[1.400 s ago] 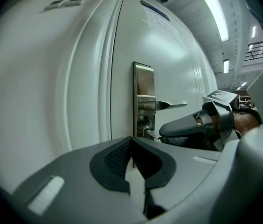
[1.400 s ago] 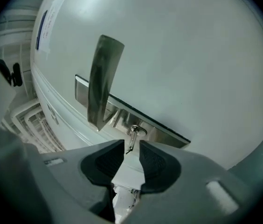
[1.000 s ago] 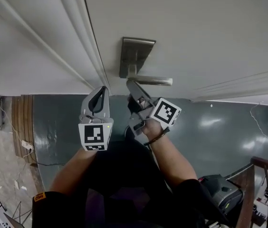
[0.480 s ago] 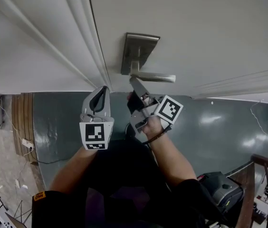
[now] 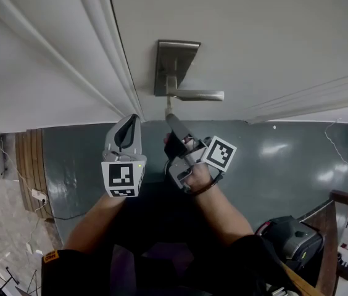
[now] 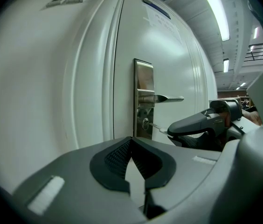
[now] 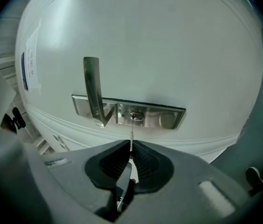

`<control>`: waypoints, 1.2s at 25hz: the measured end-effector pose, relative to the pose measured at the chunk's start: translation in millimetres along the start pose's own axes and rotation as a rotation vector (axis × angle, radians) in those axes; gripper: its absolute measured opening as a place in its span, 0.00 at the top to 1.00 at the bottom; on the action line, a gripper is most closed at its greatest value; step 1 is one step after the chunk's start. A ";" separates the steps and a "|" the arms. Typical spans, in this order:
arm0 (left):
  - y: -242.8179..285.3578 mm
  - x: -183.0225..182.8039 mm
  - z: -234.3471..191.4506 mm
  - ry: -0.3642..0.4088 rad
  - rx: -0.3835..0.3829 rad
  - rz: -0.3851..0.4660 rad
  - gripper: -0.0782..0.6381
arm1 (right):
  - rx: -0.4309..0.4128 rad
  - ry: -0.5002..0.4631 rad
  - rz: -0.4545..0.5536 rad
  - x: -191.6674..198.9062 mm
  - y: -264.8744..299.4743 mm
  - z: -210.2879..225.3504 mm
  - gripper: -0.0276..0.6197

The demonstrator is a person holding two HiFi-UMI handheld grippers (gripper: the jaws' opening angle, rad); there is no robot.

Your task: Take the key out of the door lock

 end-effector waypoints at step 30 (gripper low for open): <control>-95.1 0.3 82.2 -0.041 -0.089 -0.016 0.87 | 0.008 -0.238 -0.190 32.8 -125.0 -23.2 0.93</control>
Point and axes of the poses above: the fingertips, and each gripper's own axes: y forward along the fingers, z to its right, x out of its underside, the point moved 3 cm from there along -y, backward along the fingers, and after that the axes turned 3 degrees about -y, right-handed, at the moved point
